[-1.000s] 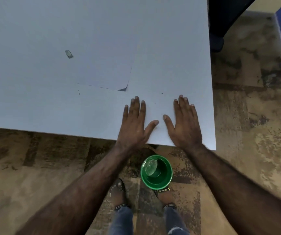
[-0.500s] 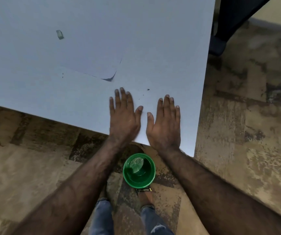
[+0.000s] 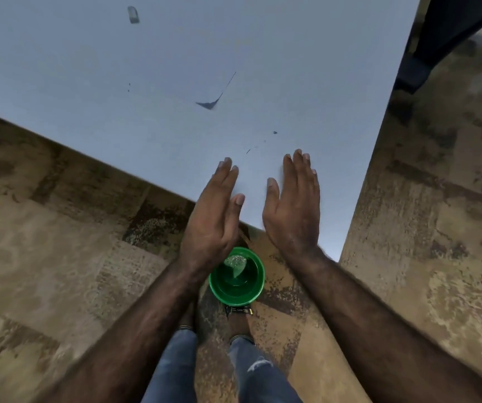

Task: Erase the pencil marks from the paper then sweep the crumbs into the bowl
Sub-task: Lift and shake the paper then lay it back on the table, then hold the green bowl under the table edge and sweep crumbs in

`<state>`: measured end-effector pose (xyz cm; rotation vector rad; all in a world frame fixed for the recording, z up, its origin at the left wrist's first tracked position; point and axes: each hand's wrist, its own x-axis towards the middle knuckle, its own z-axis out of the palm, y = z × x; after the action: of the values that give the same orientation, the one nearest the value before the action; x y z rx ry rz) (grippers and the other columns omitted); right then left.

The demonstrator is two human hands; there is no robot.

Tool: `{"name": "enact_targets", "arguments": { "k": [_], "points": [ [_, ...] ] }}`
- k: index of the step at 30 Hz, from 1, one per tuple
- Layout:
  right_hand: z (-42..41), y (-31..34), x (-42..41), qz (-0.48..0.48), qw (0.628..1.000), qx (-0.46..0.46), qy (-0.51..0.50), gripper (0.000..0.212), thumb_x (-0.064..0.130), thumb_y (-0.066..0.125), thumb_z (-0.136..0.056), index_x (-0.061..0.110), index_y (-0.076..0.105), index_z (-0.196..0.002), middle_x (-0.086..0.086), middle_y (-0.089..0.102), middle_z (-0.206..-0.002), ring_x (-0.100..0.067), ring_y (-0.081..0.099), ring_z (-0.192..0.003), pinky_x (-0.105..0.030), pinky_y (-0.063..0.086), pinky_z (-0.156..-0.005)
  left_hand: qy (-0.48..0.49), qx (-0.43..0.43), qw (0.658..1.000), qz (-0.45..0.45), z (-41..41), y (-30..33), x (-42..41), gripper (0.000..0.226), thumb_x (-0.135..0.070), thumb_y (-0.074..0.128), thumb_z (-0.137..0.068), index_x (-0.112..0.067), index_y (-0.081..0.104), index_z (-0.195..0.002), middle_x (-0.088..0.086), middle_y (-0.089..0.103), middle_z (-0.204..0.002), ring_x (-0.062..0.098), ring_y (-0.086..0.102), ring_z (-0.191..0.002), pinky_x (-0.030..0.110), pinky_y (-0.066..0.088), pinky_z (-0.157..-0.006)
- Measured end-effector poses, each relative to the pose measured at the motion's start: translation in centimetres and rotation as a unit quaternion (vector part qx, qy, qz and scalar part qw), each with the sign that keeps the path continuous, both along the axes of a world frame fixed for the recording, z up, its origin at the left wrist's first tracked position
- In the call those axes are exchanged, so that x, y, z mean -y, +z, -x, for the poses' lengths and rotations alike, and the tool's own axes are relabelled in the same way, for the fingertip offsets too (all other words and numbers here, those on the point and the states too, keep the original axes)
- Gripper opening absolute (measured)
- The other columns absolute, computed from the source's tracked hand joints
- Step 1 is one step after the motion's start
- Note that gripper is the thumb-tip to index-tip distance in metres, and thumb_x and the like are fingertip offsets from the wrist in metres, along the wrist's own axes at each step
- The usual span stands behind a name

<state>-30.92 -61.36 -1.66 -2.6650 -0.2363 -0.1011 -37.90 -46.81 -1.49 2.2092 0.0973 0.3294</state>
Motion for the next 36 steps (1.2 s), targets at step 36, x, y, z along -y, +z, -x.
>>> {"name": "enact_targets", "arguments": {
  "k": [36],
  "points": [
    [14.5,-38.8,5.7,0.194,0.851,-0.483,0.072,0.101,0.038,0.078,-0.093,0.014,0.016,-0.169,-0.021,0.032,-0.168,-0.044,0.044,-0.149,-0.054,0.046,-0.118,0.061,-0.548,0.833,0.052,19.2,-41.5,-1.8,0.074,-0.042,0.056,-0.110,0.000,0.031,-0.166,0.027,0.045,-0.164,0.044,0.049,-0.148,0.053,0.044,-0.118]
  ]
}}
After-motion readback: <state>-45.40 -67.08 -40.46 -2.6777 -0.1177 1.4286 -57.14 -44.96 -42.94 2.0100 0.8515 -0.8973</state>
